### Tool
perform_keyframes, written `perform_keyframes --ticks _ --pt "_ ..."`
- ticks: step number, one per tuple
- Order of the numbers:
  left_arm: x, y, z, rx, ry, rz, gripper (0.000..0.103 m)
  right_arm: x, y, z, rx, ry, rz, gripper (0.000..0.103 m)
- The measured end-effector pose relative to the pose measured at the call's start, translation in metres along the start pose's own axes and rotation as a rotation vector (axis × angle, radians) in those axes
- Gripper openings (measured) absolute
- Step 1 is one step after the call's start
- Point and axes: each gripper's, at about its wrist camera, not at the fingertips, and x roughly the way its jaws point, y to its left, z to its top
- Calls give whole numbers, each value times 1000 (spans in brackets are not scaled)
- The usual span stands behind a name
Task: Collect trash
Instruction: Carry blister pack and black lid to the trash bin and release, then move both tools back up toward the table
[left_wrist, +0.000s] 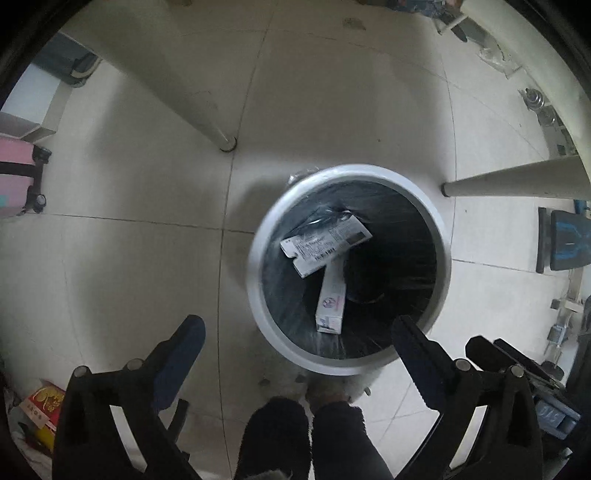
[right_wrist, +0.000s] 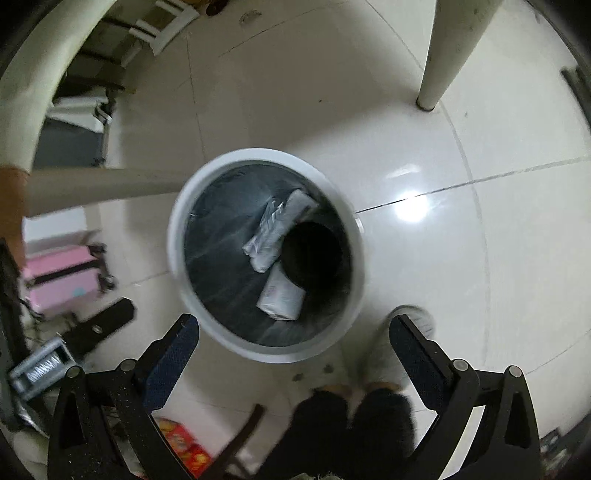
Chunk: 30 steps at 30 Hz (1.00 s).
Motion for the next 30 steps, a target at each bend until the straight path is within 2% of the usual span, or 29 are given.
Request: perform_keyframes --ticks 4,9,17,21,30 --pt "-12 -3 -8 23 -21 57 103 -7 13 -5 -78 -25 -132 103" --pt "-29 -4 -13 34 -14 69 103 -28 24 -11 -101 -41 -183 103" --pt "-79 -14 -33 57 -42 78 103 -87 40 -26 -122 -88 -200 103" --pt "-116 -17 -47 59 -48 78 103 -125 50 -41 -136 -102 -207 103" --pt "-213 -20 -79 76 -102 65 103 -240 83 -82 -153 -156 -191 103"
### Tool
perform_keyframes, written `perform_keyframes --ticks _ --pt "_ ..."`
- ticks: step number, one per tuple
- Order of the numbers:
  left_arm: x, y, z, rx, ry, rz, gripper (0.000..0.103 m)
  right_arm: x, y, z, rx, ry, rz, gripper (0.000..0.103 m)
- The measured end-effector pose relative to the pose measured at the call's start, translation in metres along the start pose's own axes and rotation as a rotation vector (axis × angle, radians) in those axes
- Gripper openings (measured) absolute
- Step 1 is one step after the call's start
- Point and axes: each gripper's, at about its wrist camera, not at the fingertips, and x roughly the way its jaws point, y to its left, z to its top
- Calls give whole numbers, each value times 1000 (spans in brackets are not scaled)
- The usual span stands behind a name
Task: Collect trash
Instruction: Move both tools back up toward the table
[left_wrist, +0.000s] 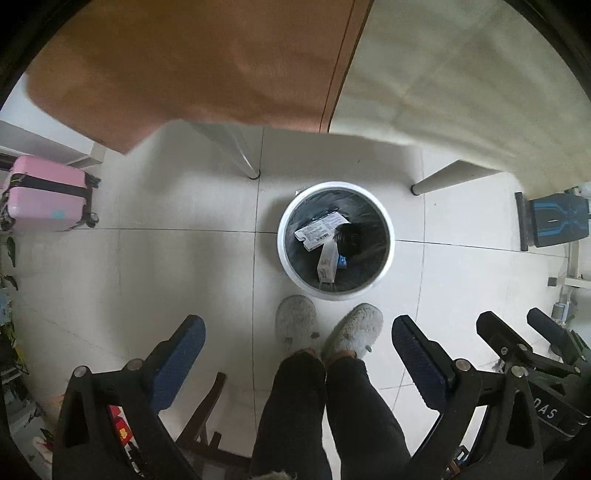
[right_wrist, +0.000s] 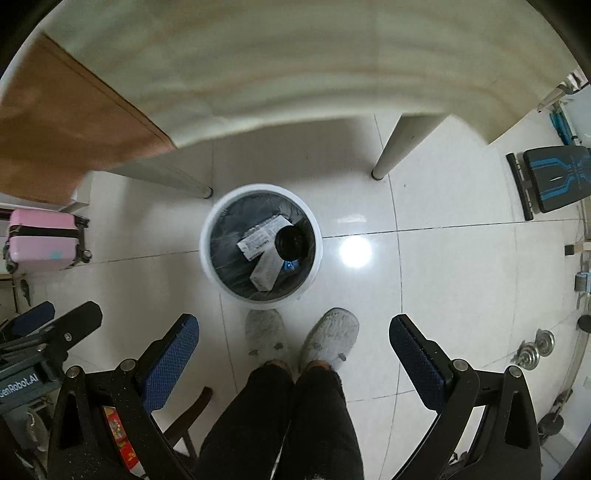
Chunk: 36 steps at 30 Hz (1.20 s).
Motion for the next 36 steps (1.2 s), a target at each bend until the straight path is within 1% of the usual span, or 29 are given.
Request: perform_keyframes --ticks 5,9,10,12,14,17,19,22,26,27,28,30,31,33,34,36 --pt "-54 4 -11 3 -9 -8 103 -74 10 -12 6 -20 4 103" --pt "-98 5 -13 15 -41 -17 103 -129 16 -15 15 -44 21 103" --pt "-107 4 -12 16 -52 -27 103 -145 17 -13 22 -56 31 103" --pt "-136 -2 -5 29 -98 -46 103 -172 18 -5 39 -88 50 103" --pt "-160 -9 5 47 -148 -46 103 -196 16 9 65 -127 75 103" --pt "-192 -18 28 65 -215 -34 103 -233 9 40 113 -176 123 103" --pt "-212 -26 53 77 -264 -23 103 -253 4 65 125 -205 146 103" --pt "-228 -36 92 65 -318 5 103 -277 -1 109 110 -243 140 103" --pt "-232 -49 154 3 -306 0 103 -286 -23 176 131 -258 127 103" --pt "-227 -55 178 -27 -286 -8 103 -284 -30 193 135 -258 122 103" --pt "-224 -58 195 -52 -269 -21 103 -282 -40 220 139 -258 120 103" --pt "-213 -64 234 -121 -230 -52 103 -272 -59 261 148 -255 121 103" --pt "-210 -69 247 -156 -205 -69 103 -267 -69 292 152 -244 114 103" --pt "-188 -77 290 -274 -102 -165 103 -258 -84 334 161 -222 112 103" --pt "-181 -84 303 -314 -69 -199 102 -254 -94 359 165 -213 107 103" --pt "-158 -97 338 -408 8 -275 102 -243 -108 397 169 -202 94 103"
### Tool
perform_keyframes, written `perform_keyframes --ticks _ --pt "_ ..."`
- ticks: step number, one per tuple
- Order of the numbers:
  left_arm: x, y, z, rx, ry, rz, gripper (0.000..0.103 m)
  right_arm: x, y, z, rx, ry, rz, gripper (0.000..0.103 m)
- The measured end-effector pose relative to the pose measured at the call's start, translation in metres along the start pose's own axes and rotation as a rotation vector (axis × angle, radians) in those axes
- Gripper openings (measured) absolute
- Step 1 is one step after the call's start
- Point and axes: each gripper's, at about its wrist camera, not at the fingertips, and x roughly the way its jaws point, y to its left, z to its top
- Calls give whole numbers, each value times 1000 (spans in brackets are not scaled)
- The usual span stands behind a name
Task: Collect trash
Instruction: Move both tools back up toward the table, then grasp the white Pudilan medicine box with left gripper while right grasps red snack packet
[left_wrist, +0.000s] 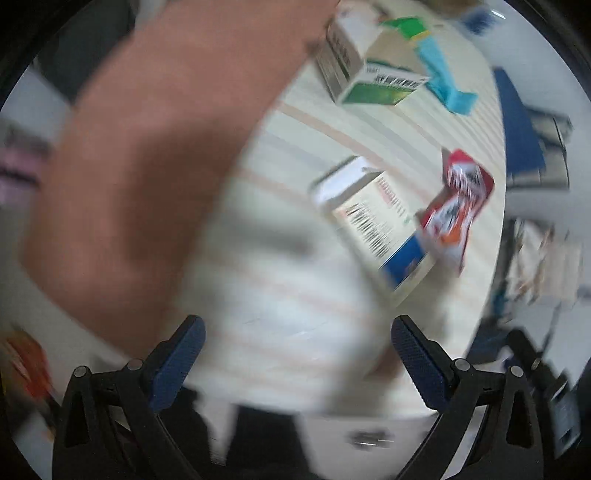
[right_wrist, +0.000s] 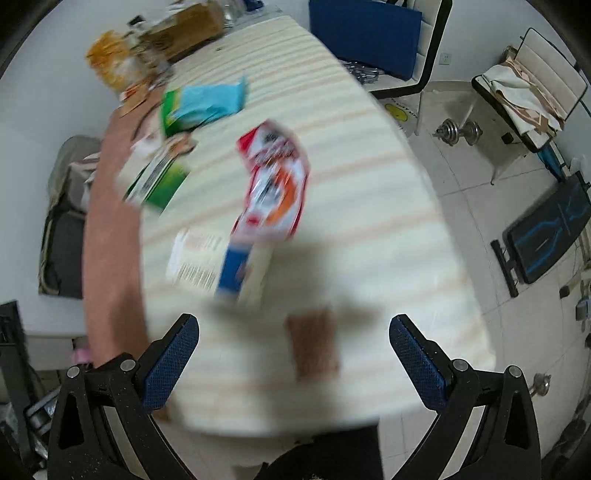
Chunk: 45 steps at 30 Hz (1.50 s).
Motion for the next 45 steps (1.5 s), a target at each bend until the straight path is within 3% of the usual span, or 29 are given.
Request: perform_keyframes --ticks 4,7,10,13,18,19,22,24,27,29,32,37,45 --pt "47 -31 39 -189 103 -78 102 35 -23 59 4 49 -23 103" --pt "72 -43 58 -297 135 -85 102 55 -34 80 4 76 -26 103" --pt "81 -50 67 -313 117 4 82 74 -41 90 23 114 -1 103" --pt "80 -59 69 -195 122 65 76 88 -37 97 25 135 23 103" --pt "61 -77 68 304 -37 350 76 112 -6 107 -19 143 46 103" --pt "61 -74 69 340 -45 369 79 119 5 110 -34 134 47 103" --pt "71 -55 73 300 11 395 76 139 32 116 -75 111 26 103" --pt "71 -41 73 226 25 350 80 149 46 116 -99 96 -20 103" --pt "68 -21 73 113 33 267 77 152 60 110 -139 68 -79 94" --pt "64 -21 67 140 10 266 70 152 62 103 -159 40 -131 77" --pt "60 -26 59 198 -20 318 70 149 60 96 -182 5 -106 68" --pt "52 -37 41 252 -64 350 70 145 51 87 -182 1 -55 58" --pt "17 -51 13 331 -164 343 70 122 43 73 -169 -38 10 53"
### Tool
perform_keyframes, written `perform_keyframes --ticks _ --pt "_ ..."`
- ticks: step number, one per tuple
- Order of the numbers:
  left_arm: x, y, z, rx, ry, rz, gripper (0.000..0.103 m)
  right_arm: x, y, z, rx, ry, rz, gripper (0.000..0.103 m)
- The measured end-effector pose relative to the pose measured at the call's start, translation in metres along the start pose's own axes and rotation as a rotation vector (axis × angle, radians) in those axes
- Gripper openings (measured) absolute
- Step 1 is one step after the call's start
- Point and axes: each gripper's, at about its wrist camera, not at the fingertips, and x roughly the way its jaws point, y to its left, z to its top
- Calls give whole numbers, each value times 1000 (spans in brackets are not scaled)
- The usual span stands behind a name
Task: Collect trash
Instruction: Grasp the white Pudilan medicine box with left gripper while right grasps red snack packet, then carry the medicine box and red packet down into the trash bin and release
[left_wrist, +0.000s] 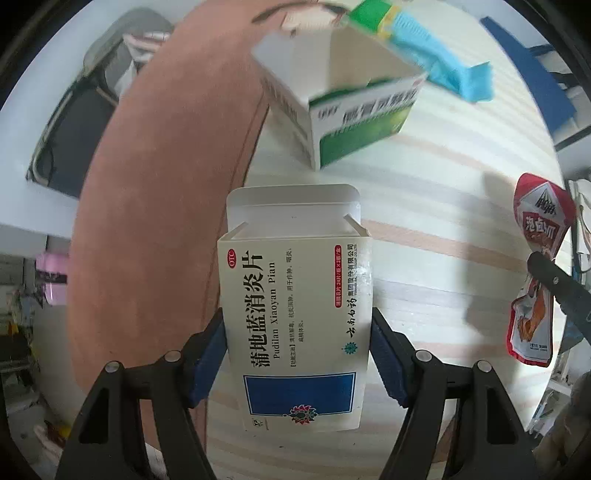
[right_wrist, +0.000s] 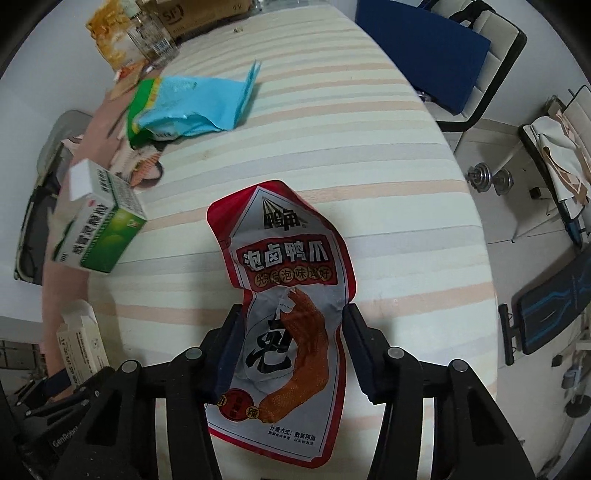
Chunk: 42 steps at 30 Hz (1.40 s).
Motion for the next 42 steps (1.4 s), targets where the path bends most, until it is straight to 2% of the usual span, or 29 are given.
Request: perform_keyframes --ticks 1,2,3,6,12,19,22,26,30,34,35,42 --pt "-8 3 0 9 -18 -4 70 -5 1 -2 5 -5 11 41" --pt "-16 0 -1 15 -32 -8 70 -12 1 -5 7 -13 34 4" --pt "-25 2 -5 23 -53 -14 70 -21 -2 -5 13 -12 36 0" --pt "-47 9 -16 37 -98 -40 70 -41 5 -11 14 -24 55 0" --pt "-85 23 -55 73 -184 -102 70 -91 10 -60 43 -90 75 0" --pt "-106 71 -129 159 -241 -190 70 -156 35 -172 107 -176 77 0" --pt "-101 94 -164 192 -224 -208 70 -174 46 -228 154 -179 93 0" --pt "-85 120 -207 215 -157 -248 70 -180 63 -305 200 -130 122 0" --pt "-53 138 -248 221 -48 -273 70 -162 75 -373 226 -41 140 0" --pt "1 148 -277 198 64 -276 70 -117 77 -425 251 55 141 0" --pt "13 149 -281 185 72 -274 70 -105 73 -436 263 76 145 0" --pt "158 131 -287 163 196 -294 71 40 37 -497 371 218 198 0"
